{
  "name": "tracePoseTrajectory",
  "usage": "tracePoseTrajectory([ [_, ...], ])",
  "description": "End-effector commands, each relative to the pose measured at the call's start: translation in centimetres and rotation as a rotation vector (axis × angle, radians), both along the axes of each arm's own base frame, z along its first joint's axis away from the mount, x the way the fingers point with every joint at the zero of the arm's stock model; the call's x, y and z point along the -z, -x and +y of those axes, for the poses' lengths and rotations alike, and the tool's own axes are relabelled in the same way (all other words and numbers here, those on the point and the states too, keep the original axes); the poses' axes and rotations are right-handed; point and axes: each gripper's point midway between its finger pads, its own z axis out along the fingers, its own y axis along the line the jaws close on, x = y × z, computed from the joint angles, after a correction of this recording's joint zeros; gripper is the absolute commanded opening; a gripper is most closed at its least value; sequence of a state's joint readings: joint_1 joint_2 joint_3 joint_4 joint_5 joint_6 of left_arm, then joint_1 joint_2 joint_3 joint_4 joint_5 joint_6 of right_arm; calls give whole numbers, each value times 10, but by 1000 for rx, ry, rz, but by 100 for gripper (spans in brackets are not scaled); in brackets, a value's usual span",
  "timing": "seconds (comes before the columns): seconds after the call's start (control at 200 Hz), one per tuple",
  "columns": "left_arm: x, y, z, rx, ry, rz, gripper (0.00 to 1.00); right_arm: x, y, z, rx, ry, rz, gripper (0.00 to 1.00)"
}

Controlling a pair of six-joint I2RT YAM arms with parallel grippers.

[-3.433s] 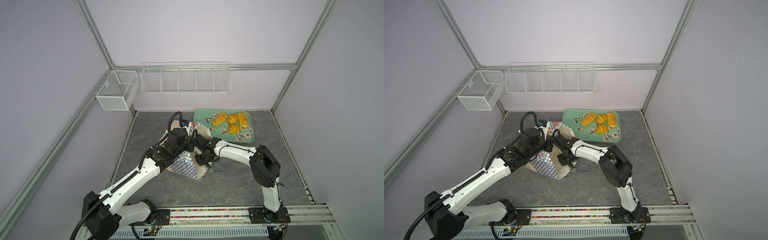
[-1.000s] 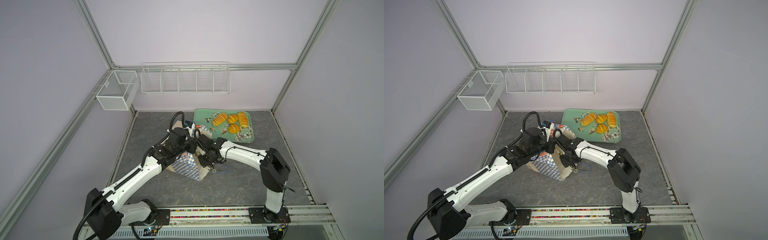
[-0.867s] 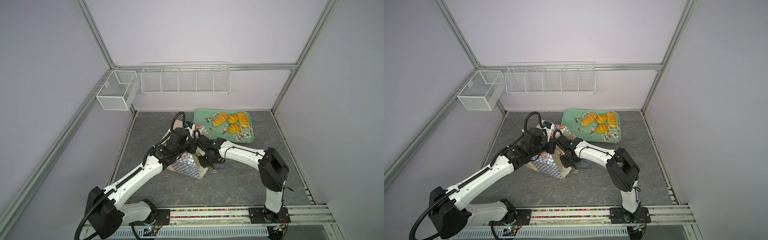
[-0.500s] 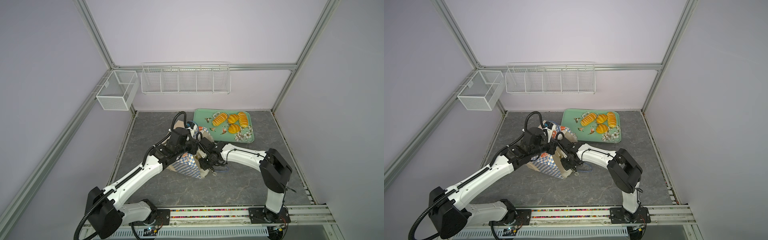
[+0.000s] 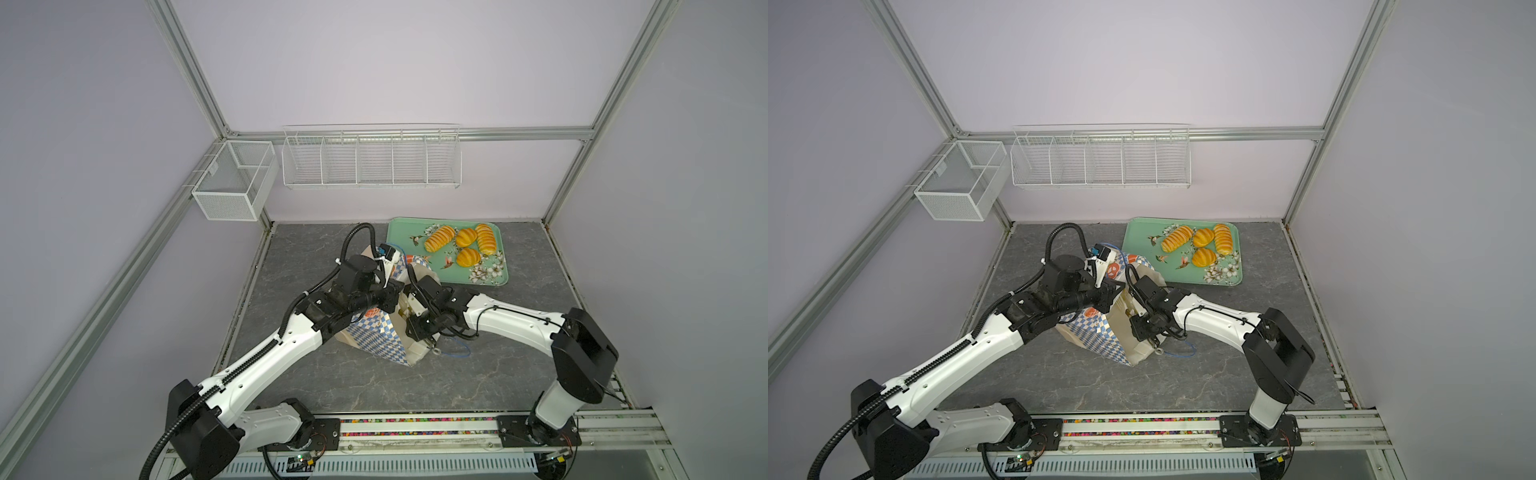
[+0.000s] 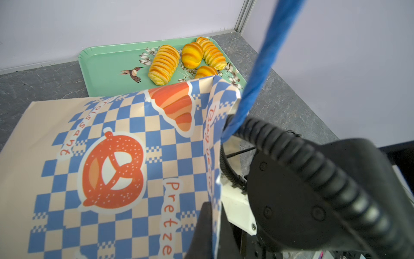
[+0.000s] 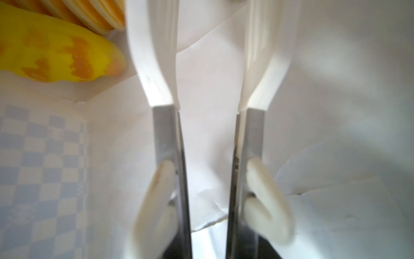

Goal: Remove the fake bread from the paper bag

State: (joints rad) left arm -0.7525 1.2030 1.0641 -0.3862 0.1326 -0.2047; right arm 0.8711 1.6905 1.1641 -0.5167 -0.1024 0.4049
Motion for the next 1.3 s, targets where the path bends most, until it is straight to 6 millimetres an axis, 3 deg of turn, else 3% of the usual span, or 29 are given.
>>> tracePoseTrajectory([
  [0.0, -35, 5, -4, 37, 56, -69, 0, -4, 0, 3, 25, -43, -2, 37],
  [0.27, -43, 5, 2, 23, 28, -107, 0, 1, 11, -4, 24, -43, 27, 26],
  [0.645, -60, 13, -6, 71, -39, -198, 0, 14, 17, -8, 23, 25, 84, 26],
  [0.845, -58, 18, -12, 95, -143, -245, 0, 8, 8, -7, 42, 41, 53, 31],
  [1.045, -61, 21, -17, 113, -132, -248, 0, 2, -8, -4, 61, 58, 1, 37],
  [1.295, -66, 24, -23, 136, -119, -251, 0, 12, -18, -4, 65, 130, 2, 42],
])
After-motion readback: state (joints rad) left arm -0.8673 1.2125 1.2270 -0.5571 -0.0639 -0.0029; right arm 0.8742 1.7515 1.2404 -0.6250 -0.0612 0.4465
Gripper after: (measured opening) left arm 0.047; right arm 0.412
